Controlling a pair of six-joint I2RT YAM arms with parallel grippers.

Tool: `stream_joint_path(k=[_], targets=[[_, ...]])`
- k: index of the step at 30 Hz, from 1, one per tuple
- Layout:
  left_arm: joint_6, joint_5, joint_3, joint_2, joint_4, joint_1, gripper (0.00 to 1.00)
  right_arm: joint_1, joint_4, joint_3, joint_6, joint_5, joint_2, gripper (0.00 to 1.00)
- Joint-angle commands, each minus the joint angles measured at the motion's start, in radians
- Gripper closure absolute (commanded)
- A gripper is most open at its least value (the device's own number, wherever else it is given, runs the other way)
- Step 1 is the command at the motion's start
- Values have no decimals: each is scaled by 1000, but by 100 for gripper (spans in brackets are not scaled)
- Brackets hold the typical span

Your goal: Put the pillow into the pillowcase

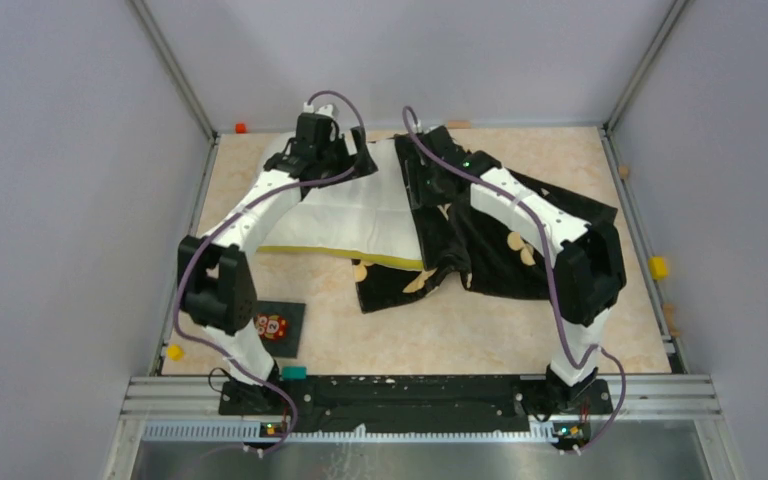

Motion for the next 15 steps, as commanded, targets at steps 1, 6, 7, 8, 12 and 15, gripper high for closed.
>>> stream_joint_path(k=[1,6,7,8,12,15], targets=[[38,4,-183,-132,28,-17,1,76,86,-137,33,40,-110,45],[60,-34,-271,-143,-25,-107,1,88,107,-257,57,61,-107,49],[53,-30,-292,-133,-13,-124,2,88,111,-275,60,64,-106,52],[42,-19,-313,-119,3,-138,3,88,116,-292,65,66,-105,55],[1,16,-343,-42,77,-171,15,88,93,-303,68,118,-110,73],[-25,30,-312,23,77,-168,39,88,80,-305,66,147,-147,91]])
